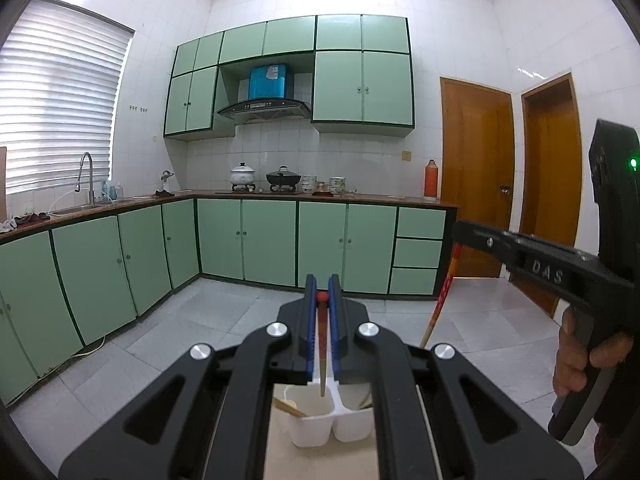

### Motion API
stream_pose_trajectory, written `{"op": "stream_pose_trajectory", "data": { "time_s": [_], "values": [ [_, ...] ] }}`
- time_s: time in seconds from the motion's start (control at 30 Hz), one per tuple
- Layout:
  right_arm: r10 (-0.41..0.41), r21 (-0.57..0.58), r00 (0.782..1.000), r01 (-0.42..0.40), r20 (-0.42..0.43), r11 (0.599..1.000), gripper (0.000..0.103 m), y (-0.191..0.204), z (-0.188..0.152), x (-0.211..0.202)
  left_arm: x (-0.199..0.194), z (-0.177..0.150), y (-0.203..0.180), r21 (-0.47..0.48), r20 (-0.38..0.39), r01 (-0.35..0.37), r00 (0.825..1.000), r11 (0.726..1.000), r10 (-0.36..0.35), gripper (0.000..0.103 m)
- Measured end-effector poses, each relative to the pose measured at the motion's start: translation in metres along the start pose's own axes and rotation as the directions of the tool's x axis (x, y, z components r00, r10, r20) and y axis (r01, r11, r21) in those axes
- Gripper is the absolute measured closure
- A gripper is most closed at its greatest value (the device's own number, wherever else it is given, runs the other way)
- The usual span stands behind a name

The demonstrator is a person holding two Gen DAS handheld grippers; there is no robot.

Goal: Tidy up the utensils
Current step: 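Lift the red-patterned chopstick with the left tool while the right tool carries its chopstick over the holder, then open the left tool to drop its chopstick while the right tool drops its chopstick into the holder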

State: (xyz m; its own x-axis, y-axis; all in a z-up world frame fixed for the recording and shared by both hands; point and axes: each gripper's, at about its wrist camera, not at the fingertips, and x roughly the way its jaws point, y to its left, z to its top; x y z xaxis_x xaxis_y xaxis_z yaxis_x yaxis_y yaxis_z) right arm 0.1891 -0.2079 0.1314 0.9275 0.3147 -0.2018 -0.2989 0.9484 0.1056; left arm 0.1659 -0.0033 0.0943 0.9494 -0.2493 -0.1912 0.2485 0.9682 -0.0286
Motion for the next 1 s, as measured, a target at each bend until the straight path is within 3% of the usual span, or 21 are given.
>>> {"op": "stream_pose_trajectory", "data": {
  "time_s": [0.33, 1.0],
  "values": [
    [-0.035, 0.005, 0.998, 0.035, -0.048, 0.999, 0.098, -0.018, -0.007, 0.059, 0.058, -0.012, 0.015, -0.025, -0.087, -0.004, 0.996, 1.0, 0.002, 0.098],
    [-0.037, 0.015, 0.98, 0.04, -0.198, 0.999, 0.098, -0.028, -0.072, 0.126, 0.142, -0.072, 0.032, -0.014, -0.258, -0.041, 0.966, 0.999, 0.036, 0.098]
  ]
}}
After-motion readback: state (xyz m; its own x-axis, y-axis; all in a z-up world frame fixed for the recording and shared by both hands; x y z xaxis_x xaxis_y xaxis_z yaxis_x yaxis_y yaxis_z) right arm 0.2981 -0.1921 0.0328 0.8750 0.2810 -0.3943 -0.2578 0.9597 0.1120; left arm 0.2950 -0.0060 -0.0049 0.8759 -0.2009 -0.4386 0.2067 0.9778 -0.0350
